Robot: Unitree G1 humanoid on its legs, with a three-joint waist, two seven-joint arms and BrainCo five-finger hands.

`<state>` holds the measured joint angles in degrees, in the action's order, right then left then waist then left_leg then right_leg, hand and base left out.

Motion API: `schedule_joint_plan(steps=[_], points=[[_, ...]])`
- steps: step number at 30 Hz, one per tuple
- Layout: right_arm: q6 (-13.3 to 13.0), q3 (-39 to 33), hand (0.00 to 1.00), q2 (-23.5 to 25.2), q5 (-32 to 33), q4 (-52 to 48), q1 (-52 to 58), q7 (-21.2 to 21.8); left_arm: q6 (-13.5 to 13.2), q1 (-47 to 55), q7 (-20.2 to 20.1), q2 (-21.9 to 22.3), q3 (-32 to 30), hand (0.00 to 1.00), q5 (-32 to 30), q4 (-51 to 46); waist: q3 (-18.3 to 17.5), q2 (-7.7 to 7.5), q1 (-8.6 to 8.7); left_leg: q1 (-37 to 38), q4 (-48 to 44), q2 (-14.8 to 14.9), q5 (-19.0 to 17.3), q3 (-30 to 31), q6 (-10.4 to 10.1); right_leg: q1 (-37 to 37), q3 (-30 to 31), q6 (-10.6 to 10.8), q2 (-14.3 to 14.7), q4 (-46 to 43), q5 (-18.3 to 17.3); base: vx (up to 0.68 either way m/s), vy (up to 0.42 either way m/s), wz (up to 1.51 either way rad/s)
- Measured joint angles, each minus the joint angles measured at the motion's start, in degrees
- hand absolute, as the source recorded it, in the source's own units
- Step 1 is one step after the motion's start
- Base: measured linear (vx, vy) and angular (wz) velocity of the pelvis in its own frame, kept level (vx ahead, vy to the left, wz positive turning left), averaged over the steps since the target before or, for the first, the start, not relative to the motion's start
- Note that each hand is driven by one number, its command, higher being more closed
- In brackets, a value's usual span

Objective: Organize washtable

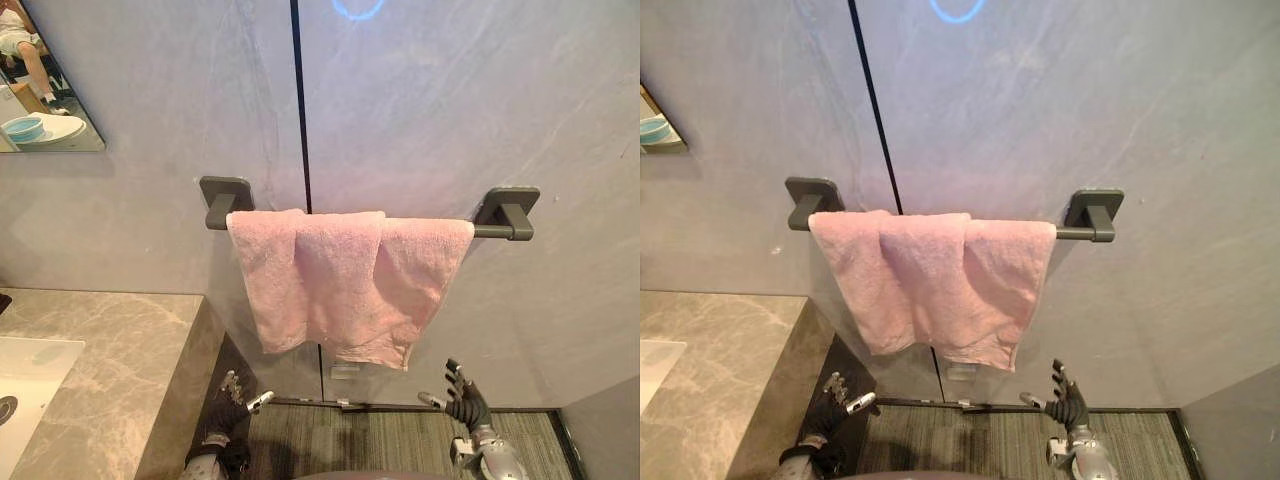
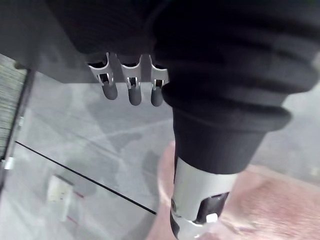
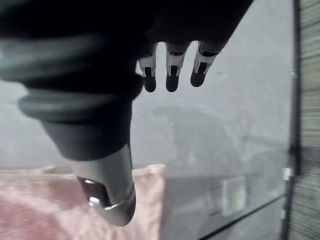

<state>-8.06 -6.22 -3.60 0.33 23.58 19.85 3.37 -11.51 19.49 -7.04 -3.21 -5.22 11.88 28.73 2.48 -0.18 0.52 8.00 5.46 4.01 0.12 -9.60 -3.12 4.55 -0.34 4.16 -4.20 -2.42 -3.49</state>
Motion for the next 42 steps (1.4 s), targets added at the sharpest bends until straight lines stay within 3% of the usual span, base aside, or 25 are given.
schedule_joint_plan(steps=[5,11,25,28,31,33,34,35,37,39,40,41,42], points=[[1.14,-0.09,0.00,-0.10,-0.93,9.66,-2.10,-1.03,0.14,-2.75,2.39,-0.06,-0.05,0.00,-3.65,11.25,0.00,-0.04,-0.01,0.12,0.01,-0.12,0.02,-0.01,0.02,-0.49,0.10,-0.01,0.11,-0.55,-0.23,0.00,0.000,0.00],[1.91,-0.36,0.00,-0.12,-1.74,16.47,-2.87,-2.05,0.55,-3.28,3.38,-0.07,-0.04,0.00,-5.75,17.72,0.05,-0.12,-0.05,0.62,0.02,-0.43,0.03,0.31,0.03,-0.60,0.24,0.00,0.08,-0.54,-0.22,0.00,0.000,0.00],[1.94,-0.44,0.00,-1.17,-4.65,20.59,-4.79,-2.45,0.48,-5.42,3.73,-0.34,-0.09,0.00,-6.56,20.61,0.97,-0.80,0.00,-0.12,0.03,-0.80,0.01,0.09,0.06,-1.59,0.71,0.00,0.07,-0.67,-0.22,0.00,-0.001,-0.02],[1.96,0.54,0.00,-1.19,-5.72,20.51,-6.74,-2.68,0.48,-7.18,4.15,-0.67,-0.09,0.00,-6.56,20.23,2.58,-1.25,-1.41,-2.23,-1.37,-0.01,-0.87,-2.16,-0.40,-6.24,2.87,-0.10,0.47,-5.99,-1.92,-0.02,-0.031,-0.29],[1.98,0.61,0.00,-0.88,-6.39,20.15,-8.95,-2.93,0.57,-9.23,4.67,-1.73,0.02,0.00,-6.55,19.90,5.42,-3.13,-1.44,-6.22,-7.62,0.49,-3.02,-2.09,-0.24,-9.53,3.97,0.21,-0.06,-10.53,-3.42,-0.04,-0.040,-0.06],[2.02,0.58,0.00,-1.30,-6.56,18.58,-8.76,-3.20,1.26,-10.05,4.73,-2.21,0.24,0.00,-6.50,17.78,5.97,-2.48,-1.20,-9.15,-9.60,1.79,-3.58,-0.68,-0.27,-11.35,5.05,0.12,0.54,-13.12,-3.70,-0.02,0.001,0.36],[2.09,0.56,0.00,-1.39,-6.56,17.12,-8.03,-3.15,1.21,-11.13,4.75,-2.11,0.71,0.00,-6.31,16.40,6.32,-2.08,-1.20,-9.80,-10.57,1.91,-3.54,1.40,-0.33,-13.22,6.50,-1.22,0.02,-19.76,-6.44,0.05,0.010,0.66],[2.16,0.56,0.00,-1.37,-6.56,16.80,-7.45,-3.14,1.18,-11.61,4.75,-2.22,0.94,0.00,-6.16,16.00,6.02,-2.59,-1.28,-10.16,-11.23,1.90,-3.55,2.55,-0.38,-13.64,7.43,-0.96,-0.53,-22.86,-7.59,0.09,-0.081,1.08],[2.27,0.58,0.00,-1.31,-6.54,15.34,-6.00,-3.10,0.93,-12.07,4.82,-2.77,0.93,0.00,-5.65,14.65,5.78,-2.28,-1.19,-13.02,-14.59,2.46,-4.17,7.04,-1.44,-13.80,11.33,-0.86,-2.91,-30.81,-9.11,0.05,-0.218,1.02],[2.30,0.62,0.00,-1.41,-6.57,15.23,-7.47,-3.11,1.04,-11.47,5.25,-3.46,0.37,0.00,-4.47,14.75,4.91,-3.47,-1.44,-16.48,-16.84,3.54,-3.51,9.71,-3.44,-13.71,16.10,-0.46,-5.35,-33.42,-9.26,-0.05,-0.400,0.65],[2.30,0.63,0.00,-1.60,-6.59,15.15,-8.54,-3.12,1.10,-11.34,5.68,-3.42,0.40,0.00,-3.63,14.92,4.41,-4.37,-1.54,-17.36,-16.90,4.03,-2.85,10.35,-4.61,-13.62,17.49,1.76,-4.68,-32.38,-11.13,-0.14,-0.547,0.28],[2.31,2.11,0.00,-3.30,-6.63,14.26,-10.39,-3.23,1.14,-10.77,6.09,-2.26,0.06,0.00,-2.35,15.24,4.37,-3.01,-2.27,-17.66,-15.28,5.71,-1.27,11.08,-6.79,-13.40,17.16,3.79,-2.88,-30.58,-14.21,-0.14,-0.469,0.06],[2.29,2.95,0.00,-4.45,-6.63,13.29,-11.00,-3.27,1.09,-10.26,6.09,-1.06,0.12,0.00,-2.28,15.28,4.38,-2.19,-2.93,-17.82,-14.75,6.72,-0.37,11.00,-7.24,-12.63,16.84,4.16,-2.26,-29.75,-15.95,-0.19,-0.558,-0.06]])
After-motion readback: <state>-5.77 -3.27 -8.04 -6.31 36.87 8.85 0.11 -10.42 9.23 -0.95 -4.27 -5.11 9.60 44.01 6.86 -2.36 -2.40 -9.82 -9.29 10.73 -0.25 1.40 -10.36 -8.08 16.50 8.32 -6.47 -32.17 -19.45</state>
